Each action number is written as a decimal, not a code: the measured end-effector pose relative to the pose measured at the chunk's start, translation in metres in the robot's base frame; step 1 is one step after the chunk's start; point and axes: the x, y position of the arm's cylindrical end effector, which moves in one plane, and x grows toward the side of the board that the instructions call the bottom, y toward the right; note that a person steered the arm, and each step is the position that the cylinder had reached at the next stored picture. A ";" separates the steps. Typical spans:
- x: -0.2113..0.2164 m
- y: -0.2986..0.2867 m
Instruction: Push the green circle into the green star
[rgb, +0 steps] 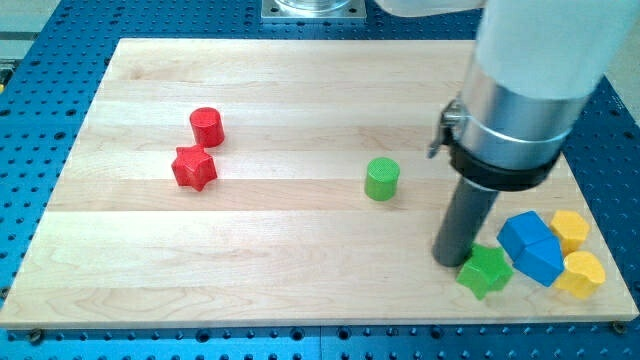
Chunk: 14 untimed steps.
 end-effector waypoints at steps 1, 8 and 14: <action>0.000 0.007; -0.098 -0.077; -0.076 0.016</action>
